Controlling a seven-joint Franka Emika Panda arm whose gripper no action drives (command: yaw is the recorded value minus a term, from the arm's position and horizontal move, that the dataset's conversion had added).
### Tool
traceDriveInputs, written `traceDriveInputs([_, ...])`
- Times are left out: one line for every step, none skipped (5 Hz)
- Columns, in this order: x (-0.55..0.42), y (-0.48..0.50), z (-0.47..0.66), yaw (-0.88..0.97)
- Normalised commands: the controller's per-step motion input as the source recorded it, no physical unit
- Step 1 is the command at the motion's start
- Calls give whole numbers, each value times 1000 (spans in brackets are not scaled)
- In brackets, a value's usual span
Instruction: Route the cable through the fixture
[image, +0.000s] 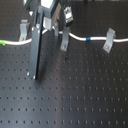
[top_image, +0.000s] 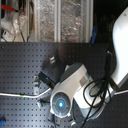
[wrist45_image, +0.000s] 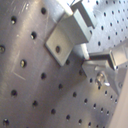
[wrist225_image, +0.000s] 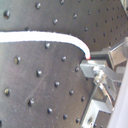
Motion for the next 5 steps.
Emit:
traceDriveInputs([18,-55,-262,-34])
traceDriveInputs([-51,16,-494,0])
traceDriveInputs([0,0,41,0])
traceDriveInputs([-115,-293,538,-66])
traceDriveInputs([0,0,-32,0])
